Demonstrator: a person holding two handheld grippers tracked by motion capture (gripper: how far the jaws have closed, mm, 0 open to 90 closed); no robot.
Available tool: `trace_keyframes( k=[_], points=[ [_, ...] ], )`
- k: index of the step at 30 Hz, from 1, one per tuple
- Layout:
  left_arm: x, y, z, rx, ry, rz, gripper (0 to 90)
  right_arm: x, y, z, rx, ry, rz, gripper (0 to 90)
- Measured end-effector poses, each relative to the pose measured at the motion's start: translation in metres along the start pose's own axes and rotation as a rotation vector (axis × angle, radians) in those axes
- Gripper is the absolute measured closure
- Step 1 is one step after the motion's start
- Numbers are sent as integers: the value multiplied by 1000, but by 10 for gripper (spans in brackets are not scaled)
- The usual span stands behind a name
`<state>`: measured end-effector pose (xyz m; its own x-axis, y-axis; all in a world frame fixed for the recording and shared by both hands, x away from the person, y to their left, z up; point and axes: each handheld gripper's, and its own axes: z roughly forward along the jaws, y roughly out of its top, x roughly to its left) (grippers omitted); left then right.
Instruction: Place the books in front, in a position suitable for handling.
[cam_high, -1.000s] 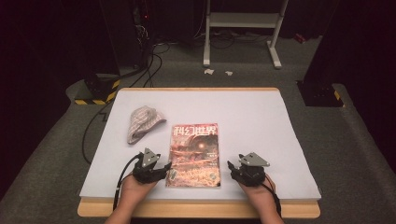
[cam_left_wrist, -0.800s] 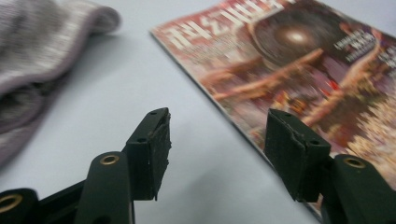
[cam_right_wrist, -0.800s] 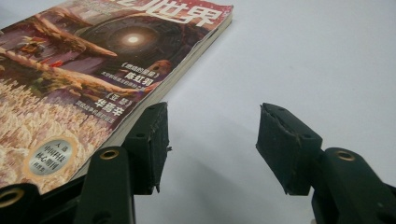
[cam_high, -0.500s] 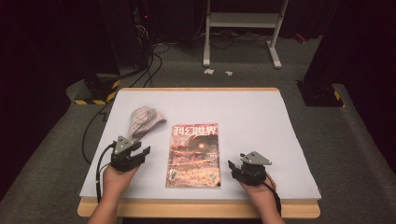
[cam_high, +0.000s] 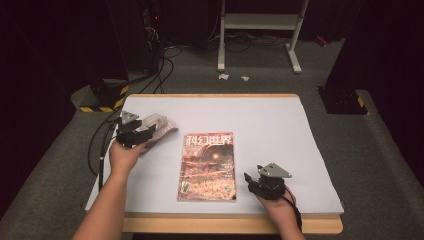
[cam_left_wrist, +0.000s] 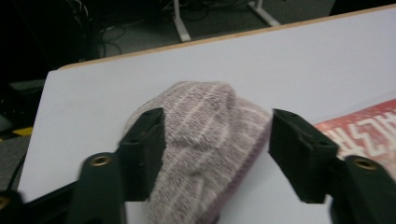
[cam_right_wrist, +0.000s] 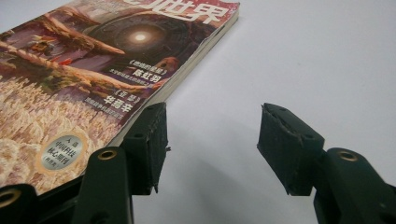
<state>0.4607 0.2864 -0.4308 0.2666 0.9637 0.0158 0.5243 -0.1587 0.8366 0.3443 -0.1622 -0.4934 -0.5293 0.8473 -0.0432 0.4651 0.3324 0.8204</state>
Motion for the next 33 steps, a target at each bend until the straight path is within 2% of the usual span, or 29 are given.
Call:
trace_keyframes(
  k=[2, 5, 6, 10, 12, 14, 17, 18, 25, 28, 33],
  points=[
    [5, 0, 11, 11, 6, -27, 296, 1, 0, 0, 0, 4, 0, 421],
    [16, -4, 26, 40, -10, -88, 278, 1, -1, 1, 3, 6, -3, 419],
    [20, -7, 34, 73, -19, -105, 277, 1, -1, 1, 4, 7, -4, 417],
    [25, -18, 54, 186, -19, -116, 277, 2, -1, 1, 6, 11, 1, 414],
    [27, -22, 59, 219, -37, -130, 303, 2, -2, 1, 7, 12, 0, 412],
    [24, -24, 62, 241, -26, -107, 341, 3, -2, 1, 9, 14, -2, 412],
    [24, -27, 64, 260, -26, -106, 383, 4, -2, 0, 9, 12, -8, 412],
    [23, -28, 64, 261, -20, -89, 396, 4, -2, 0, 7, 12, -7, 412],
    [18, -38, 59, 235, -2, -22, 522, 3, -1, -1, 3, 12, 6, 412],
    [14, -41, 58, 226, 15, 20, 566, 4, -1, -1, 2, 14, 4, 412],
    [13, -43, 55, 211, 20, 31, 638, 4, 0, -2, -4, 14, 3, 412]
  ],
)
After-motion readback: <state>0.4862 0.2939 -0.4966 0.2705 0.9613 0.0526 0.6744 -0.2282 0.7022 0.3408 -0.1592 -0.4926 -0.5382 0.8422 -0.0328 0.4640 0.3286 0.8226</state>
